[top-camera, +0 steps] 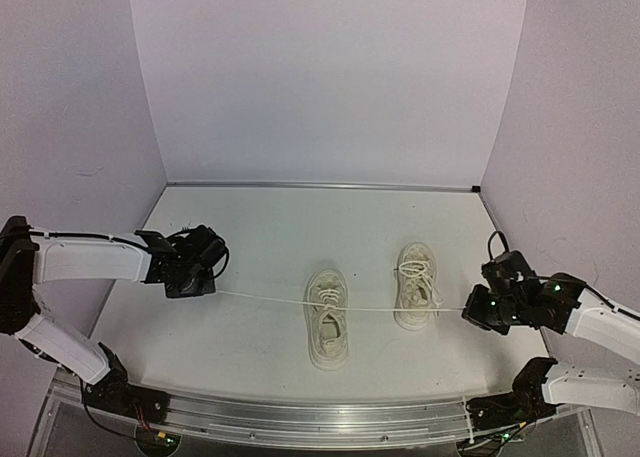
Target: Tie the shoes
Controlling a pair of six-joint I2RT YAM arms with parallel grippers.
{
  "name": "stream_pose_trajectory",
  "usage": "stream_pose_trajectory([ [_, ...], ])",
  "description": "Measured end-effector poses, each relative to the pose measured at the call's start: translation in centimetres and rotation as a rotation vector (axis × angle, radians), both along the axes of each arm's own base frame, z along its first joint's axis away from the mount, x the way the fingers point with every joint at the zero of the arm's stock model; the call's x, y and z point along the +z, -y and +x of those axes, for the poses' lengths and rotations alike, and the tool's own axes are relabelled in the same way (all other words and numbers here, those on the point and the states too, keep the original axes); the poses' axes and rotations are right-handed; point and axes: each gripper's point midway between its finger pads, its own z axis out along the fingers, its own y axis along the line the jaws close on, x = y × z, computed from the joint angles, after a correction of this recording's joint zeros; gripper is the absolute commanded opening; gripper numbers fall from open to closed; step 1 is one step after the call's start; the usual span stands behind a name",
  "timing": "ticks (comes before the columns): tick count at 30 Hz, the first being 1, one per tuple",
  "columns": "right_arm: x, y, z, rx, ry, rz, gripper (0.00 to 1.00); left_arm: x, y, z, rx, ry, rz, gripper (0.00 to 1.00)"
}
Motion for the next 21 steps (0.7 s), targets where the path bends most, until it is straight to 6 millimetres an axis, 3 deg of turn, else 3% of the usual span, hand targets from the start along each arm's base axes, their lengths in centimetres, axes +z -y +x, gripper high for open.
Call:
stream_pose_trajectory([
  [7, -0.9, 0.0, -0.1, 0.004, -0.020, -0.016, 0.00, -2.1, 1.2, 0.0, -0.066, -0.055, -0.011, 0.00],
  [9, -1.3, -0.6, 0.1, 0.049, -0.032, -0.021, 0.00, -2.7, 1.9, 0.0, -0.108, -0.075, -0.019, 0.09],
  [11, -1.8, -1.6, 0.2, 0.118, -0.045, -0.025, 0.16, -2.9, 2.6, 0.0, -0.159, -0.090, -0.026, 0.34],
  [14, -1.8, -2.8, 0.3, 0.201, -0.059, -0.019, 0.69, -2.9, 3.5, 0.0, -0.225, -0.103, -0.034, 0.79],
  [16, -0.8, -3.6, 0.5, 0.246, -0.041, 0.000, 0.78, -2.7, 3.9, -0.1, -0.268, -0.108, -0.040, 0.98],
  [21, 3.9, -5.8, 1.6, 0.352, 0.087, 0.069, 0.97, 0.8, 5.1, 0.3, -0.361, -0.034, -0.078, 0.99],
])
